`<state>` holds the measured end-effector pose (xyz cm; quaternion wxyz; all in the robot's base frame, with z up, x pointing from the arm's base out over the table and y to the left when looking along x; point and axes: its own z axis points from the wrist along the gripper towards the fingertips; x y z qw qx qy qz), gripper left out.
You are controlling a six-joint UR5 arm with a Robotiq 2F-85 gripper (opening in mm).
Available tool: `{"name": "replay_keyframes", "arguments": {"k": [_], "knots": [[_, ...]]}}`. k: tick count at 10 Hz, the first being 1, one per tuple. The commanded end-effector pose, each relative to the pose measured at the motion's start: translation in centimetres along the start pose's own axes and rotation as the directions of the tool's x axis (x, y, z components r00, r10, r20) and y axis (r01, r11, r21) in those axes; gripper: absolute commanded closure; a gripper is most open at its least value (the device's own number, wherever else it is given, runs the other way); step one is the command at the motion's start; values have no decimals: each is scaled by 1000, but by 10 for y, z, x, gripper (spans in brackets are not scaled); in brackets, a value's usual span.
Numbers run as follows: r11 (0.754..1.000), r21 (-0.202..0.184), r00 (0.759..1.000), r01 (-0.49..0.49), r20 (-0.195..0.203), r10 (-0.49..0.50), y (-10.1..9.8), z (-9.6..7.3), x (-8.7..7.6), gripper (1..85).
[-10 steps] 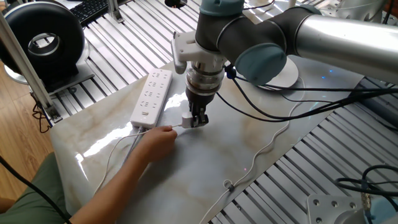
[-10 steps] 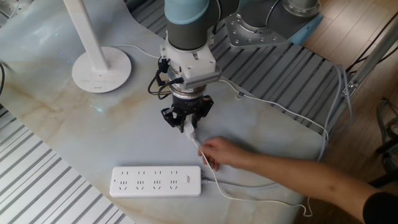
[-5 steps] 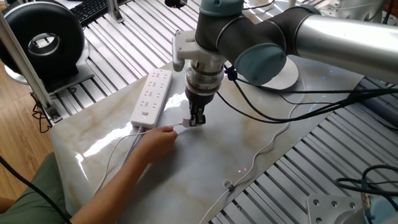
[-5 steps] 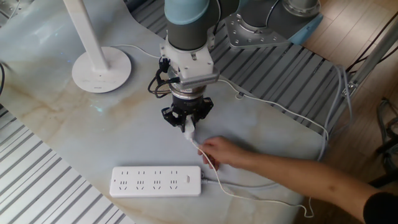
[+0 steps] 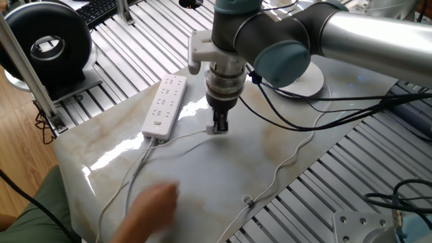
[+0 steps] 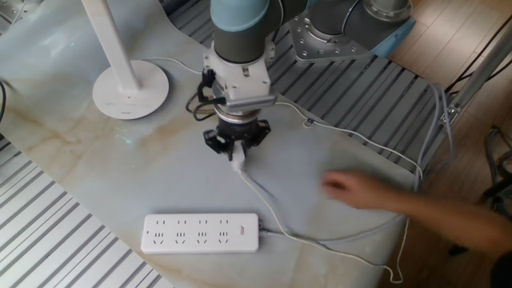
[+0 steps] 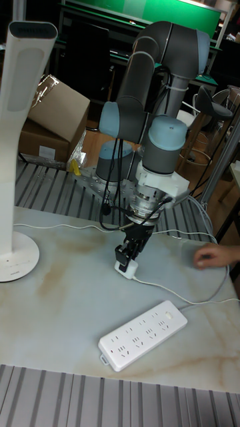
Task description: Plug in the power cord of the desk lamp, turn on the socket, and light up the desk lamp
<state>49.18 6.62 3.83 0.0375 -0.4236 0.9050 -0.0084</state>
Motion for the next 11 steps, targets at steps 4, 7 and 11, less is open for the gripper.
{"name": "replay_keyframes", "arguments": {"k": [4, 7, 11], "knots": [[995, 50, 995, -83, -47, 85, -39, -29, 0, 847], [993, 29, 992, -117, -42, 118, -58, -50, -18, 847], [991, 41, 991, -131, -21, 132, -89, -55, -53, 847]]}}
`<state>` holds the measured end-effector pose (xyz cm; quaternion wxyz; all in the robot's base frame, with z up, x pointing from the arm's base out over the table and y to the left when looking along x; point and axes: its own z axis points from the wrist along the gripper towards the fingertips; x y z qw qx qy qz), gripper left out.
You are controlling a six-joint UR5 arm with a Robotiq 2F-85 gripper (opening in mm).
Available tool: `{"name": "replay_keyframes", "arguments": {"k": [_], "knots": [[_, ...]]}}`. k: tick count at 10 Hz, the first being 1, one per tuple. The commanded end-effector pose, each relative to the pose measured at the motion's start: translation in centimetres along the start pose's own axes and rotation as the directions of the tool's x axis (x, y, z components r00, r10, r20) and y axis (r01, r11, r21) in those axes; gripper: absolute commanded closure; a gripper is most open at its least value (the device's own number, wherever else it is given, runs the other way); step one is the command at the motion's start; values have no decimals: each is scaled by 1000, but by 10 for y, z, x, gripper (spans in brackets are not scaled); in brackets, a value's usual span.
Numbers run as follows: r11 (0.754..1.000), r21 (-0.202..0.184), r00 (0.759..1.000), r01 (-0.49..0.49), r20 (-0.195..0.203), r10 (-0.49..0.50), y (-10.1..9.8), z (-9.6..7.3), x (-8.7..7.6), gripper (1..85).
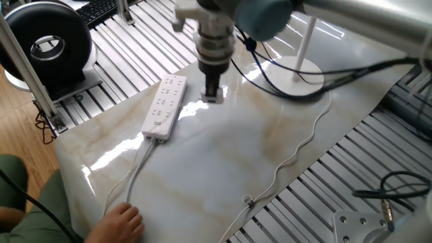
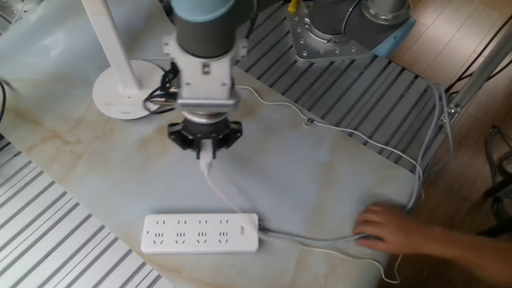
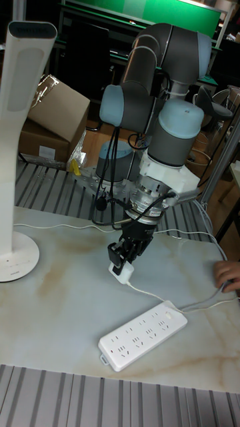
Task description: Plug in the power cord of the desk lamp, turn on the socket, and light up the desk lamp
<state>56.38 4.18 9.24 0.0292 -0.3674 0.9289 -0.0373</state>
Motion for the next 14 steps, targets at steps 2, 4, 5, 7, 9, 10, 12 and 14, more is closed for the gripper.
{"name": "replay_keyframes", "arguments": {"k": [2, 4, 5, 7, 9, 10, 12, 14], "knots": [[999, -34, 1000, -13, 9, 13, -17, -18, -41, 847], [998, -59, 1000, 0, 7, 0, -8, -14, -54, 847], [998, -32, 999, -47, -23, 46, -13, -10, -54, 847], [995, -51, 996, -82, -26, 81, -12, -3, -57, 847], [997, -60, 996, -58, -68, 54, -8, -19, -34, 847], [996, -66, 995, -66, -75, 61, -6, -20, -33, 847], [992, -84, 992, -89, -101, 80, 0, -21, -27, 847], [992, -66, 992, -112, -67, 107, -5, -20, -36, 847]]}}
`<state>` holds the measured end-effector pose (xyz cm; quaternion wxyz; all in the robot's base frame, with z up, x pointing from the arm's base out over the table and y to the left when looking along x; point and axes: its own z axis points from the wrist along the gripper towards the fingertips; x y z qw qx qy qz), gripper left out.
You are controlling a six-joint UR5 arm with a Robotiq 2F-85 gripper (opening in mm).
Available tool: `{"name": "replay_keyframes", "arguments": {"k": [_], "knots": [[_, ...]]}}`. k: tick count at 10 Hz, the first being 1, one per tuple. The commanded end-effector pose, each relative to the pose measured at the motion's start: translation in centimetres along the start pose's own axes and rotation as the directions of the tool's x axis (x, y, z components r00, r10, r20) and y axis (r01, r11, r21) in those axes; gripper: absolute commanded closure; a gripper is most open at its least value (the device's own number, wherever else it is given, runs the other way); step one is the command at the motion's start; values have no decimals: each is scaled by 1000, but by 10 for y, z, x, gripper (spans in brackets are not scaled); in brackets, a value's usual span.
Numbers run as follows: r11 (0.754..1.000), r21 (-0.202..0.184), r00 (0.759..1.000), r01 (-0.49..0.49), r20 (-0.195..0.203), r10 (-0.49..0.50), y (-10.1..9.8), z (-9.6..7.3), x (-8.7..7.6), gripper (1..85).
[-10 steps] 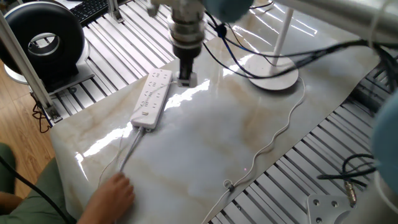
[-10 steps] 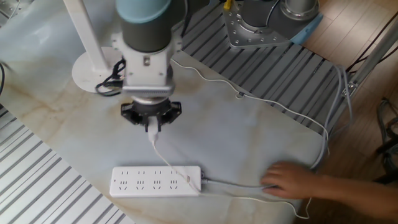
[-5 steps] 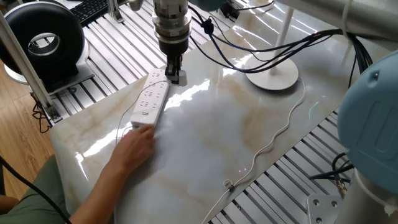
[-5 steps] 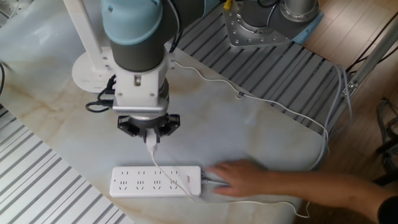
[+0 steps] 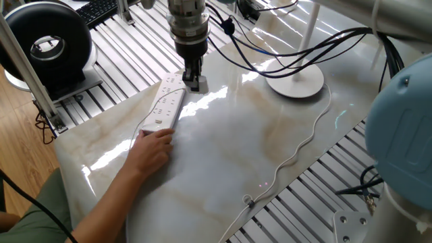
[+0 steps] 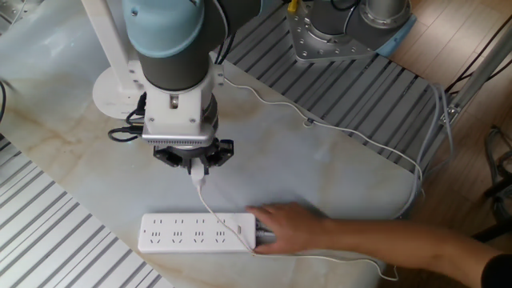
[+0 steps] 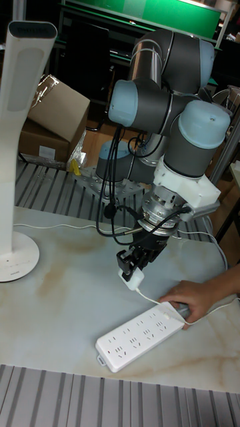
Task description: Plug in the power cord of the desk lamp, turn on the socket, and light up the desk lamp
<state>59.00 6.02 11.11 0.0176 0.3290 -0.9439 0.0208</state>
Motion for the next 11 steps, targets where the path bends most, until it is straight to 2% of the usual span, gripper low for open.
{"name": "replay_keyframes", "arguments": {"k": [1, 2, 3, 4, 5, 6, 7, 8, 9, 10, 11], "knots": [[999, 3, 999, -38, 21, 38, -2, -2, -5, 847], [998, 60, 1000, 23, -4, -23, -16, -3, 2, 847], [991, 39, 992, 128, 8, -129, -11, -3, -2, 847], [988, 14, 987, 156, 36, -156, -11, -1, -18, 847], [980, 18, 979, 201, 44, -201, -22, -1, -29, 847], [961, 8, 959, 277, 68, -276, -23, 2, -37, 847], [934, 19, 931, 357, 75, -358, -28, 6, -43, 847], [909, 9, 905, 417, 83, -416, -28, 9, -46, 847], [870, 16, 867, 492, 84, -491, -36, 13, -48, 847], [839, -8, 836, 544, 101, -540, -36, 15, -46, 847], [778, 25, 774, 627, 86, -627, -47, 16, -45, 847]]}}
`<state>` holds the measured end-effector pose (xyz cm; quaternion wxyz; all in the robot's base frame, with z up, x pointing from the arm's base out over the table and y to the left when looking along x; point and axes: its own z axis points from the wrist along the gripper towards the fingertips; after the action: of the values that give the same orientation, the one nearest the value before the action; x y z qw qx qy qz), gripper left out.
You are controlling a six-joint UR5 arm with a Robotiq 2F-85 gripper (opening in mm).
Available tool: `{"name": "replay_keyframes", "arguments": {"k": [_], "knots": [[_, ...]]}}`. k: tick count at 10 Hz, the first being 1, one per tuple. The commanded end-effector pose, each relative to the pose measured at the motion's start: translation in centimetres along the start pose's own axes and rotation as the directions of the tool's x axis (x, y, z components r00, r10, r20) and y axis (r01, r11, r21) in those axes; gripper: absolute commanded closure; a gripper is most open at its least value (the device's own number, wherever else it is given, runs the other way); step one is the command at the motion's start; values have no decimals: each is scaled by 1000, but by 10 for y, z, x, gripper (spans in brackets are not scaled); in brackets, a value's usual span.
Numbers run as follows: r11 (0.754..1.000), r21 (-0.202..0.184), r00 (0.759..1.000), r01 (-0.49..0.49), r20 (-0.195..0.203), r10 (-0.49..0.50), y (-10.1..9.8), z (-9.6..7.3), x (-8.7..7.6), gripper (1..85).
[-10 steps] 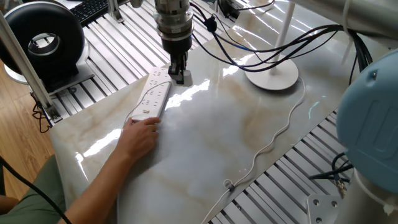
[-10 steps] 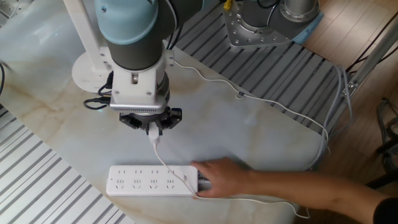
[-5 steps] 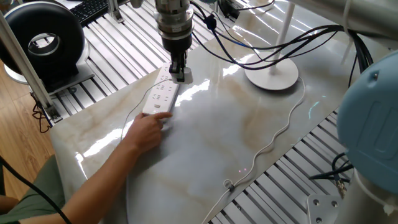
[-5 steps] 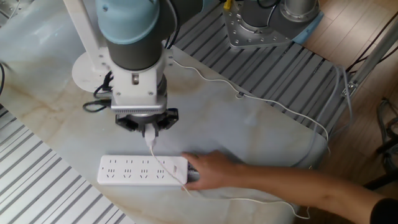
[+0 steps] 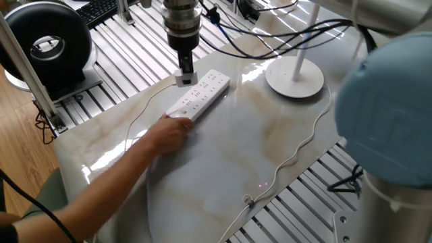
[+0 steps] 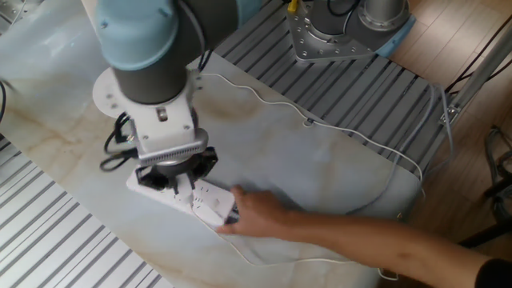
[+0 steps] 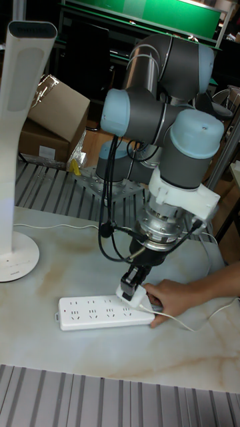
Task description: Plug in the power cord of the desk lamp, turn on the socket, and light up the desk lamp
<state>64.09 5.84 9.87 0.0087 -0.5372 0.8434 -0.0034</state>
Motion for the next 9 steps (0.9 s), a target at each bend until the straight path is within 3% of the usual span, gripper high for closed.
{"name": "replay_keyframes", "arguments": {"k": [1, 2, 4, 5, 7, 9], "knots": [[950, 16, 950, 311, 1, -311, -19, 3, 8, 847], [921, 15, 921, 388, -43, -387, -20, -2, 22, 847], [853, -30, 852, 521, -43, -522, -9, -5, 29, 847], [827, -32, 826, 561, -47, -562, -9, -5, 31, 847], [792, -14, 790, 611, -53, -611, -18, 1, 34, 847], [763, -30, 762, 646, -32, -646, -23, 2, 49, 847]]}}
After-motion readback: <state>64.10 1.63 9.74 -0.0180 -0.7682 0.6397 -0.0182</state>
